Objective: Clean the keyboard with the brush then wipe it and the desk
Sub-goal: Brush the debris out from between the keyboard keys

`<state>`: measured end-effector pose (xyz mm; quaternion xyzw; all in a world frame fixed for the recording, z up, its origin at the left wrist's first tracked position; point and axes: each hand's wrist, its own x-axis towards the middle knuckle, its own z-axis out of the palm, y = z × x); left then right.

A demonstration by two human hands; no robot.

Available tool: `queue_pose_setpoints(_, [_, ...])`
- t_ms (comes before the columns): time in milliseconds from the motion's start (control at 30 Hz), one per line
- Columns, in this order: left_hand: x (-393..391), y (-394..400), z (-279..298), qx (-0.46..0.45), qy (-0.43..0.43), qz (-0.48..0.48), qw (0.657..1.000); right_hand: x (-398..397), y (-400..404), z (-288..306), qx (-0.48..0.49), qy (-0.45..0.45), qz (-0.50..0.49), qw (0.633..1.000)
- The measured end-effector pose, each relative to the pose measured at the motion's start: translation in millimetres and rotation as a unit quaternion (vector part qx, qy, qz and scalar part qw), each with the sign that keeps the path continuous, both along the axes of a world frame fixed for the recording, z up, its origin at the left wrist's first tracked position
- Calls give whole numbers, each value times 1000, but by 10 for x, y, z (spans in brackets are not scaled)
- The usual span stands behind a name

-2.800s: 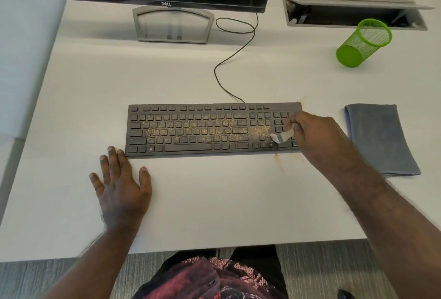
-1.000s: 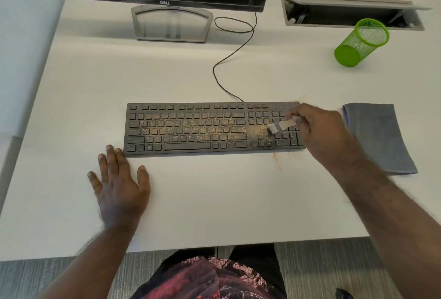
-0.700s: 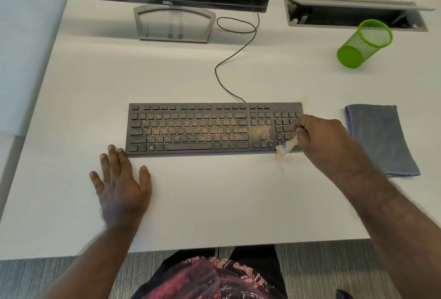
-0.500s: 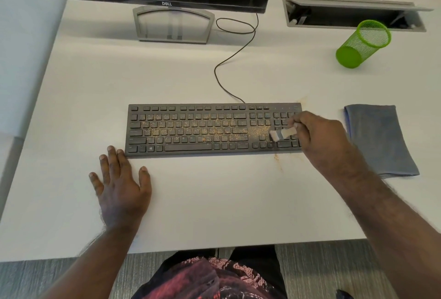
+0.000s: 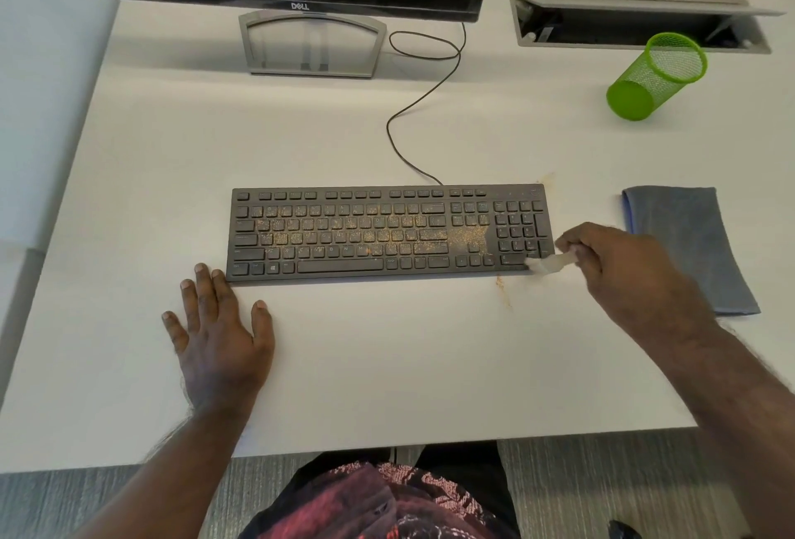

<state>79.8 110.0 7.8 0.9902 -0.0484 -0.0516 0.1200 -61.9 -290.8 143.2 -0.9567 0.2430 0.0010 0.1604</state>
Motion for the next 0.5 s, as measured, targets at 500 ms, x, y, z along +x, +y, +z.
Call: queue_pose_setpoints(500, [6,9,0,2,3,-3,1000,-120,-64,-109,14,-76,-80,994])
